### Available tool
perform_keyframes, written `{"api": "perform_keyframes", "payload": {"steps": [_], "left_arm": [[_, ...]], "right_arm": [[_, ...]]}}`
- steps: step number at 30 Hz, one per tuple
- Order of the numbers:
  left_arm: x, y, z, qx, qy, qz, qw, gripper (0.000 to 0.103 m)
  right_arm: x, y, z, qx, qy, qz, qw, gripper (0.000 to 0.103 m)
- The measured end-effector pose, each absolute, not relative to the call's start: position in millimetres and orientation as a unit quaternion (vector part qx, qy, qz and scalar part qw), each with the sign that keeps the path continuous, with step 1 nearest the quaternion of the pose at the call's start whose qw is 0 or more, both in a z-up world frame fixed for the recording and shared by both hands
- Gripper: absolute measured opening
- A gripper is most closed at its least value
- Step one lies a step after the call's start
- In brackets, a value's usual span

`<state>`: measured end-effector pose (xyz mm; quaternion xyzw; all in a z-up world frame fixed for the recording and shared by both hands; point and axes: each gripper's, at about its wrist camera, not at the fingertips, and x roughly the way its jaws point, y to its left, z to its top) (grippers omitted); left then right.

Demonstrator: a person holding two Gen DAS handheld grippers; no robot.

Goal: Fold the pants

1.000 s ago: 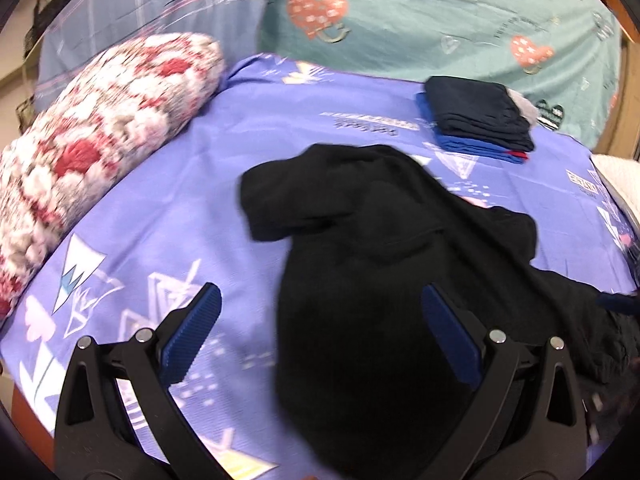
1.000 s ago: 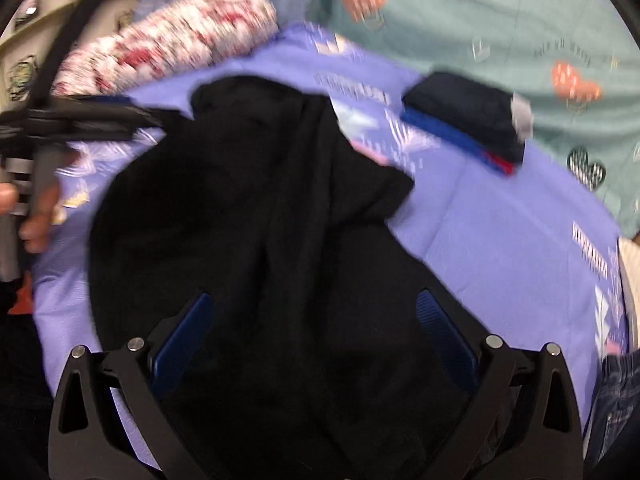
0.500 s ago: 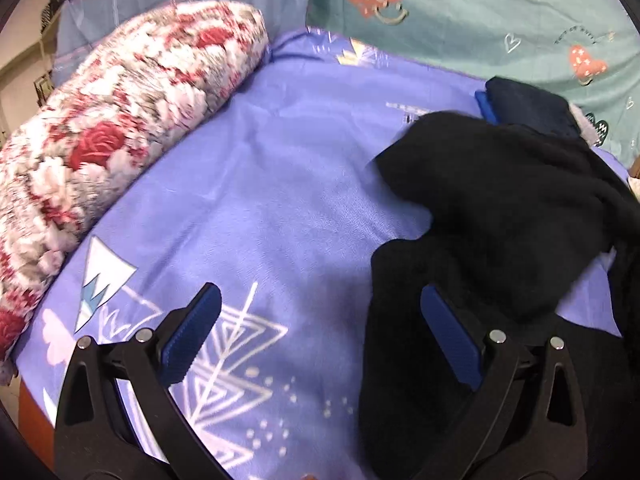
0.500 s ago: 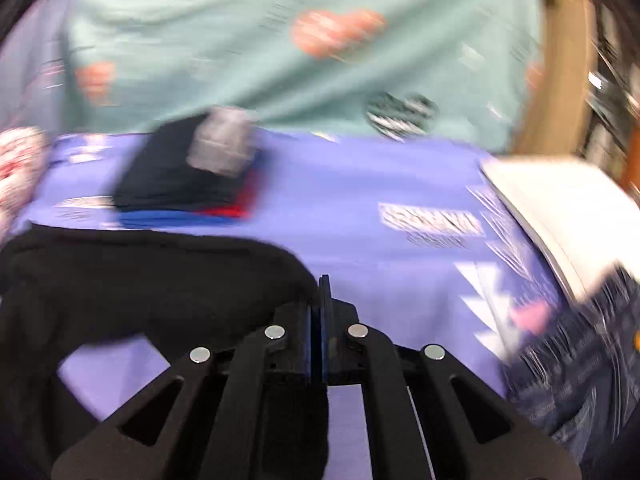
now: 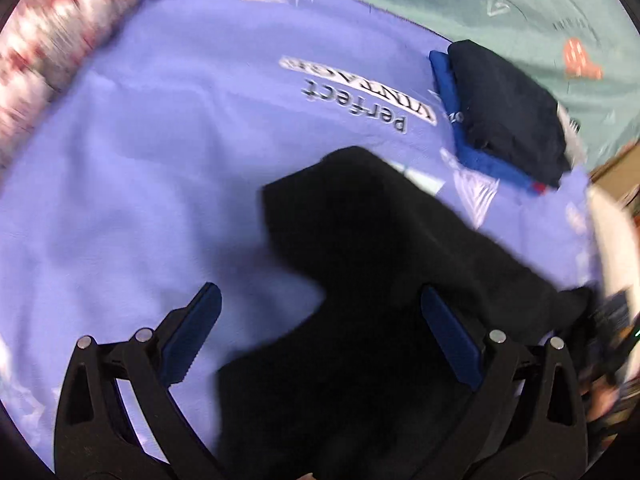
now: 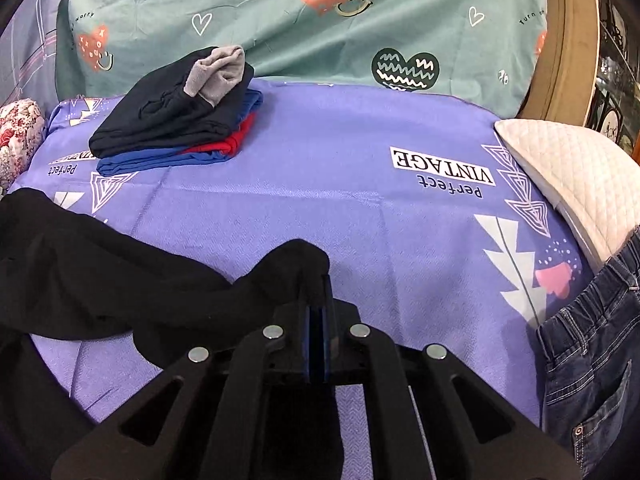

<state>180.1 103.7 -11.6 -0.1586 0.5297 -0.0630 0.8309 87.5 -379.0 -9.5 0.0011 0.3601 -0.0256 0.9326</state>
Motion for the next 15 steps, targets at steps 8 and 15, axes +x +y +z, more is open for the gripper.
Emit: {"api": "perform_keyframes", "payload": {"steps": [8, 15], "left_arm": [[212.2, 81.7, -28.8, -0.207, 0.549, -0.084, 0.805, 0.101], [211.6, 44.5, -14.2, -0.137, 0.529, -0.121, 0.829, 0.056]], "right_arm": [[88.3, -373.1, -11.4, -0.015, 0.356, -0.027, 0.934, 0.004], [89.6, -374.2, -12.0, -0.013, 0.355, -0.027, 0.934, 0.005]]}}
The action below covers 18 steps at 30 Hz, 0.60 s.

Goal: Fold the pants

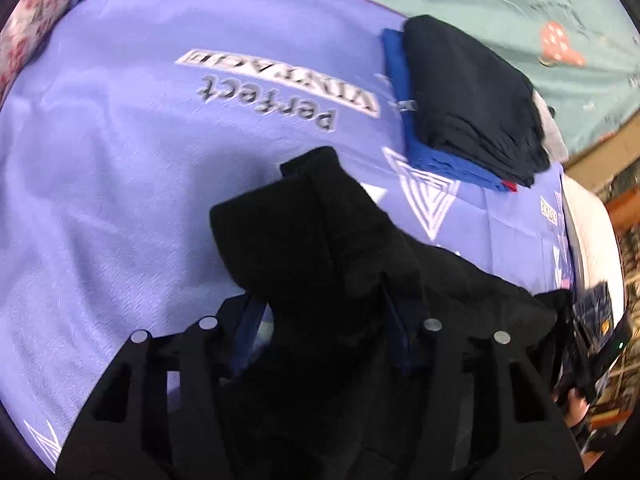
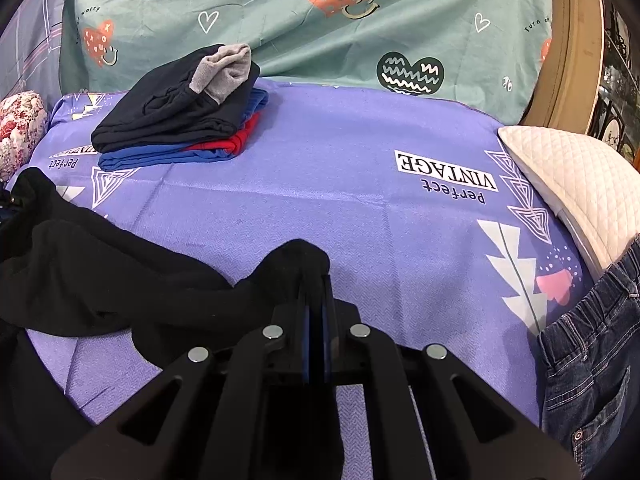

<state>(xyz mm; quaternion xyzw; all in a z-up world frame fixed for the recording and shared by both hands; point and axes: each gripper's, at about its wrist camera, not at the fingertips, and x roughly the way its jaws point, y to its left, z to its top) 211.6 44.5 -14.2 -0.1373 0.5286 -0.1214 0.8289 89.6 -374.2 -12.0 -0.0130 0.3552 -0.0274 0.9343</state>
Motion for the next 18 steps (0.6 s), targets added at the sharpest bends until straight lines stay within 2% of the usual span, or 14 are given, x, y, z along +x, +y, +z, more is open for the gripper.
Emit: {"api": "perform_keyframes", "payload": {"steps": [3, 5, 6, 7, 9, 12, 18], "left_arm": [[217.7, 47.4, -14.8, -0.167, 0.525, -0.139, 0.823, 0.099], [223.2, 53.5, -21.2, -0.195, 0.532, -0.135, 0.813, 0.101], [227.0, 54.2, -25.9, -0.201, 0.540, -0.128, 0.808, 0.097], [228.4, 52.1, -27.0, -0.191, 0.541, -0.118, 0.810, 0.073], [226.5, 45.9, -27.2, -0.160, 0.551, -0.104, 0.812, 0.041], [207.0, 54.1, -8.1, -0.151, 0.517, -0.099, 0.837, 0.028], [138.1, 102.7, 64.2, -0.149, 0.439, -0.102, 0.880, 0.024]], "right_arm": [[89.4, -373.5, -11.4, -0.014, 0.354, -0.028, 0.935, 0.005], [89.7, -372.4, -11.2, -0.016, 0.354, -0.029, 0.935, 0.005], [89.8, -372.3, -11.3, -0.017, 0.354, -0.029, 0.935, 0.005], [89.8, -372.6, -11.2, -0.017, 0.354, -0.029, 0.935, 0.005], [89.7, -372.9, -10.8, -0.014, 0.353, -0.028, 0.935, 0.005], [88.0, -374.3, -8.4, -0.010, 0.345, -0.029, 0.938, 0.005], [69.5, -384.4, 24.9, 0.012, 0.288, -0.025, 0.957, 0.005]]}}
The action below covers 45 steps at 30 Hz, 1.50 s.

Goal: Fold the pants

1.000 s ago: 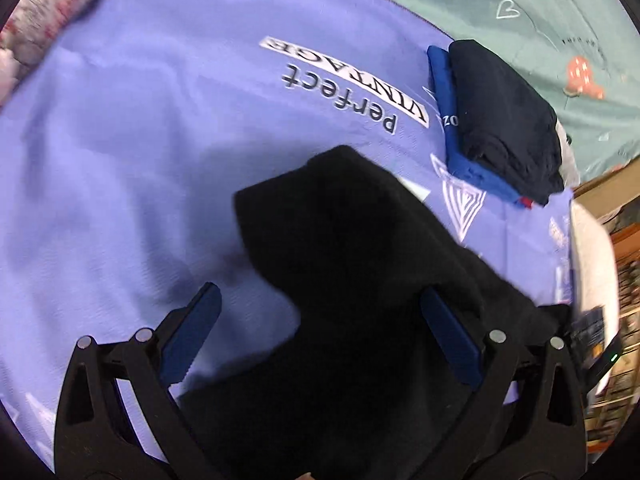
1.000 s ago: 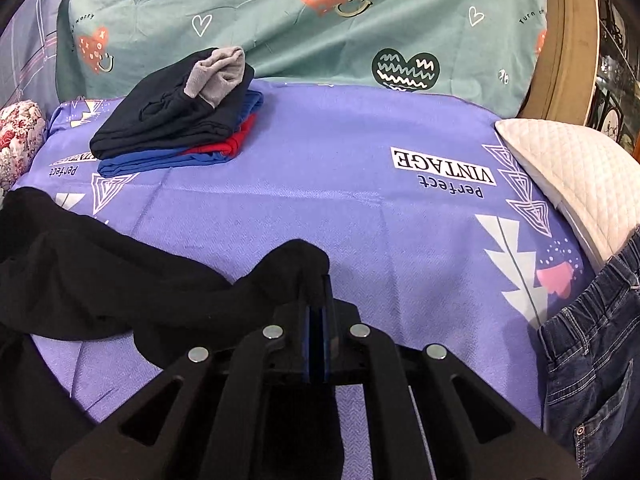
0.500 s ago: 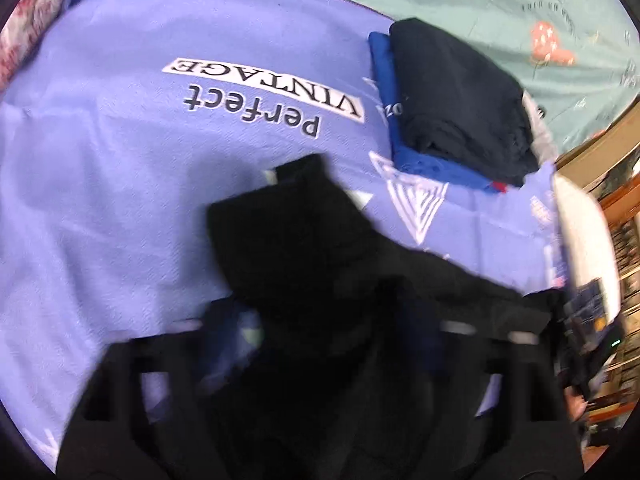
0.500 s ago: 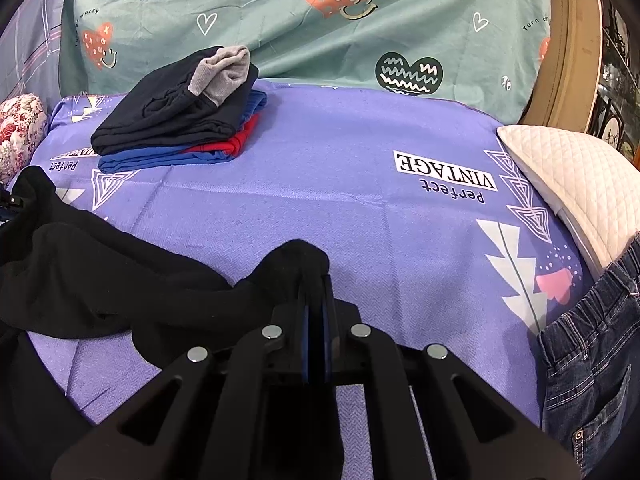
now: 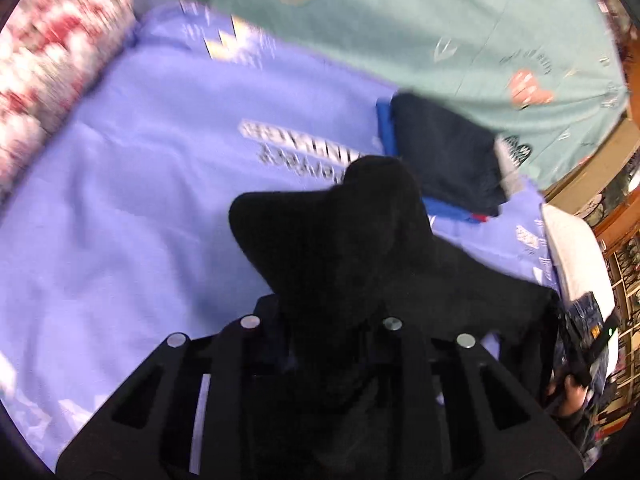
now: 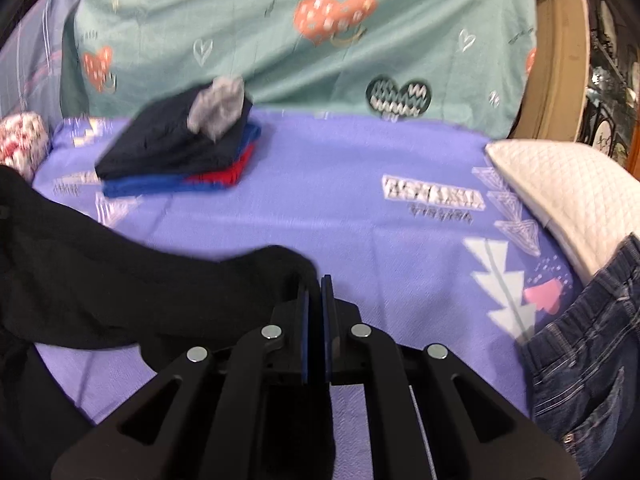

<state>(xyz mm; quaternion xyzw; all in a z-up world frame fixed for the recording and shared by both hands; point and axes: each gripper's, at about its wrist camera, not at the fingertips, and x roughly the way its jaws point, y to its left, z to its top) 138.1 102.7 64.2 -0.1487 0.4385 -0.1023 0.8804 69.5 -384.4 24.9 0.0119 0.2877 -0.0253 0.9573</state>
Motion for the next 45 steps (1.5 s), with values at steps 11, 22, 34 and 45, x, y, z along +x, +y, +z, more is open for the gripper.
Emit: {"api": "perform_keyframes", "payload": {"steps": [11, 22, 34, 45], "left_arm": [[32.8, 176.2, 176.1, -0.124, 0.321, -0.052, 0.937, 0.028], [200.0, 222.1, 8.7, -0.171, 0.519, 0.057, 0.836, 0.037], [211.9, 221.0, -7.8, -0.177, 0.520, 0.054, 0.834, 0.042], [191.9, 229.1, 1.2, -0.188, 0.489, 0.040, 0.851, 0.043]], "right_arm": [[65.6, -361.9, 157.4, 0.030, 0.249, 0.112, 0.962, 0.013], [194.1, -350.4, 38.4, -0.141, 0.389, -0.087, 0.906, 0.085], [35.5, -336.3, 8.2, -0.150, 0.361, 0.134, 0.911, 0.098], [78.6, -354.4, 9.0, -0.043, 0.407, 0.102, 0.907, 0.007]]}}
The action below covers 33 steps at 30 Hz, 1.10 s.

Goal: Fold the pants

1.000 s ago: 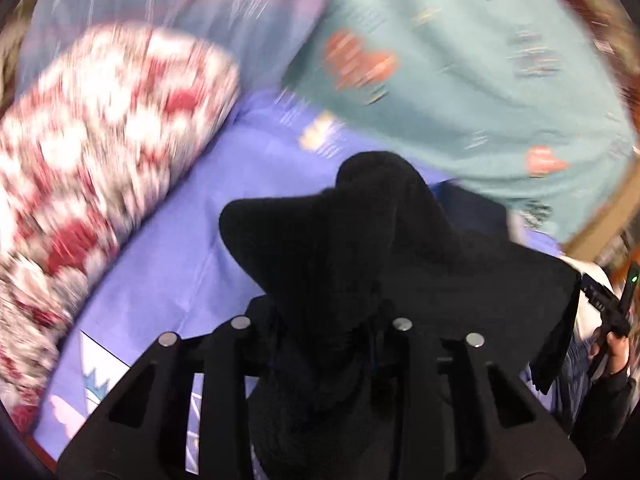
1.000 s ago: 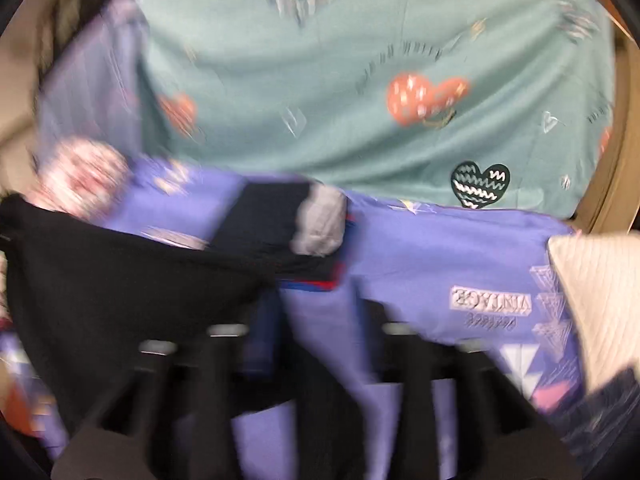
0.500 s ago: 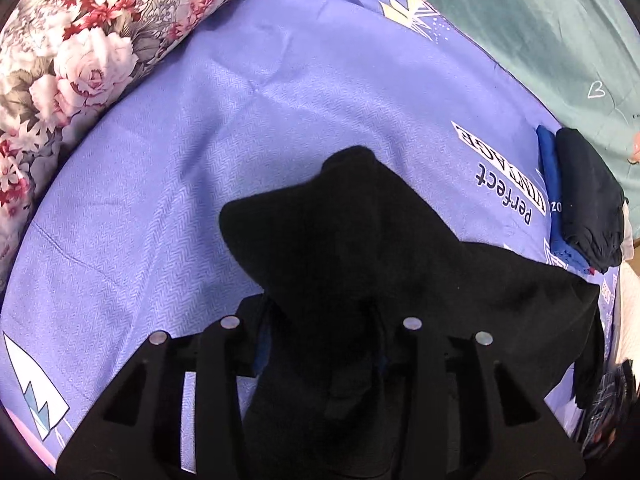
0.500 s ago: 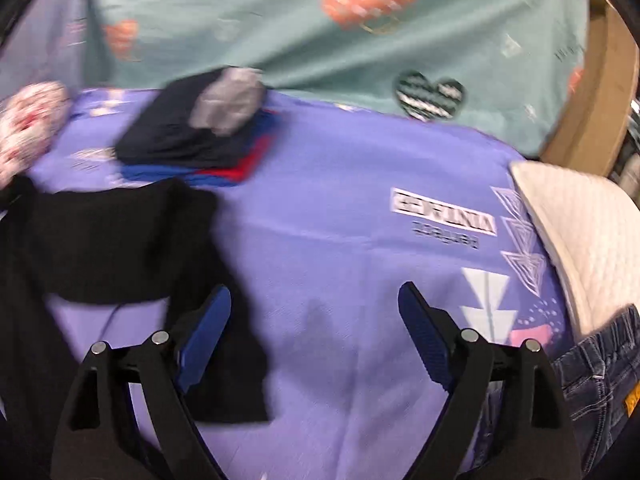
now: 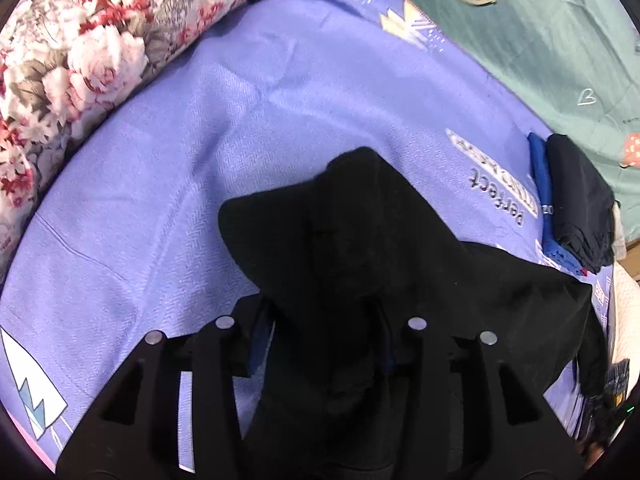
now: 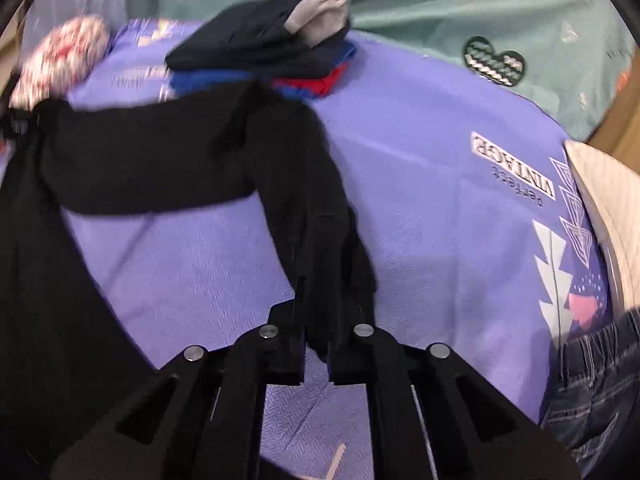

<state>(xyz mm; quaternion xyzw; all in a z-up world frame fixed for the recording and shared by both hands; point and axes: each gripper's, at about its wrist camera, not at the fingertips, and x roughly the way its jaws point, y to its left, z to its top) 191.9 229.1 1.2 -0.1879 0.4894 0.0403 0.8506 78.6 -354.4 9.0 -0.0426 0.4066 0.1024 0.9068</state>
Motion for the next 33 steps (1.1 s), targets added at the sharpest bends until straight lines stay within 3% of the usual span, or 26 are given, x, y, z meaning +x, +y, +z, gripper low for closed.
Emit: {"api": "perform_keyframes", "payload": {"steps": [4, 9, 13, 16, 19, 20, 21, 22, 23, 24, 28, 33], "left_arm": [[180.1, 233.3, 22.0, -0.194, 0.455, 0.019, 0.869, 0.043], [184.7, 226.7, 36.1, -0.180, 0.443, 0.006, 0.878, 0.043], [204.5, 218.8, 31.9, -0.171, 0.453, 0.013, 0.875, 0.043], [231.8, 209.0, 21.7, -0.149, 0.468, 0.028, 0.871, 0.043], [263.6, 196.1, 5.4, -0.128, 0.493, 0.036, 0.860, 0.046], [269.4, 194.8, 0.1, -0.121, 0.504, 0.040, 0.855, 0.049], [276.0, 194.5, -7.8, -0.115, 0.524, 0.042, 0.843, 0.060], [278.1, 198.5, -11.7, -0.111, 0.538, 0.051, 0.834, 0.076], [277.1, 203.5, -11.8, -0.112, 0.542, 0.057, 0.831, 0.081], [272.6, 212.2, -9.6, -0.117, 0.541, 0.056, 0.831, 0.086], [245.5, 248.4, 5.0, -0.150, 0.539, 0.038, 0.828, 0.094], [189.9, 261.4, 32.0, -0.145, 0.515, 0.052, 0.844, 0.093]], "right_arm": [[57.4, -413.2, 99.7, 0.053, 0.327, 0.135, 0.934, 0.007], [81.5, -504.5, 142.2, 0.155, 0.337, 0.072, 0.926, 0.007], [130.3, -534.8, 113.0, 0.175, 0.396, 0.014, 0.901, 0.007], [189.8, -552.5, 59.6, 0.183, 0.470, -0.033, 0.863, 0.007], [224.4, -549.5, 16.9, 0.156, 0.485, -0.083, 0.856, 0.008], [229.8, -549.7, 6.7, 0.151, 0.489, -0.097, 0.853, 0.011], [234.7, -549.7, -6.9, 0.145, 0.500, -0.120, 0.845, 0.016], [238.0, -550.4, -14.4, 0.137, 0.509, -0.139, 0.839, 0.030], [236.5, -548.0, -21.9, 0.117, 0.515, -0.167, 0.833, 0.043], [231.7, -545.4, -22.8, 0.102, 0.508, -0.172, 0.838, 0.045], [200.5, -544.9, -12.3, 0.064, 0.478, -0.203, 0.852, 0.048], [132.3, -531.4, 16.4, 0.097, 0.432, -0.144, 0.885, 0.072]]}}
